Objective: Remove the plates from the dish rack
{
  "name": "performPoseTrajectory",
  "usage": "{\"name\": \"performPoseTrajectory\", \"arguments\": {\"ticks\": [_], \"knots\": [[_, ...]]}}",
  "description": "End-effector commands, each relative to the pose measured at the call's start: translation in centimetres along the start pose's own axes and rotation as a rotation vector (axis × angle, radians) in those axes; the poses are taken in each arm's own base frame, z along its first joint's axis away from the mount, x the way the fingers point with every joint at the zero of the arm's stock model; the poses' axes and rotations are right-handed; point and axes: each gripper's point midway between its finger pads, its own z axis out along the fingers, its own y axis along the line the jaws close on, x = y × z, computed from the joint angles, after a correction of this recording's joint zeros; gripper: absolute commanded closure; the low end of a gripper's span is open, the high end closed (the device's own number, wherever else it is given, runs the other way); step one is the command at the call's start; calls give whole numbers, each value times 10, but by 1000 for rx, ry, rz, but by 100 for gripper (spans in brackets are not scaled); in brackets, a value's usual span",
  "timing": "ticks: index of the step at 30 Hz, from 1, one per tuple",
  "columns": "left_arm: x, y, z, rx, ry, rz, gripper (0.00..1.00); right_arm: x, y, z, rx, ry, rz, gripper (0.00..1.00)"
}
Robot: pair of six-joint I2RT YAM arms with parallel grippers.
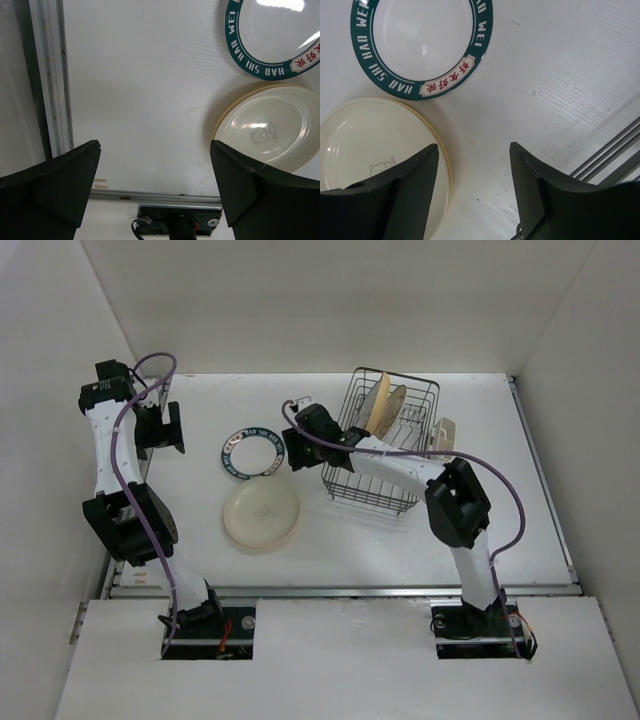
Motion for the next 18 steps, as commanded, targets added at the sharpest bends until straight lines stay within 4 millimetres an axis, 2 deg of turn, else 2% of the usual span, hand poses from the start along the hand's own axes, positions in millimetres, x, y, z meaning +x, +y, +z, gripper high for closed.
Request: {"name": "performPoseTrajectory", "arguments": {"ticks": [1,2,3,5,6,7,8,12,13,15,18], "knots": [[2,-2,-16,1,-35,10,11,34,-29,-8,128,80,94,36],[2,-2,-16,1,-35,10,11,36,-33,-11,148,78,108,36],[0,-1,-12,1,-35,10,11,46,-51,-15,217,95,121,36],[3,-1,-10,3,-24,9,11,43,-63,-26,259,77,149,37],[3,-1,-10,3,-24,9,11,52,-72,-32,305,84,153,37],[3,-1,-10,3,-24,9,11,46,-74,-41,312,64,155,37],[3,-2,-7,14,-17,8,11,52,-86,-45,354,71,165,37],[3,-2,-7,14,-17,8,11,59,-91,-58,370,80,160,37],[3,-2,-7,14,-17,8,11,67,-92,-59,366,97,158,37],[3,-2,-7,14,-17,8,11,63,-91,-62,362,87,161,37],[0,-2,-9,12,-26,9,11,64,-102,-71,401,91,151,37]]}}
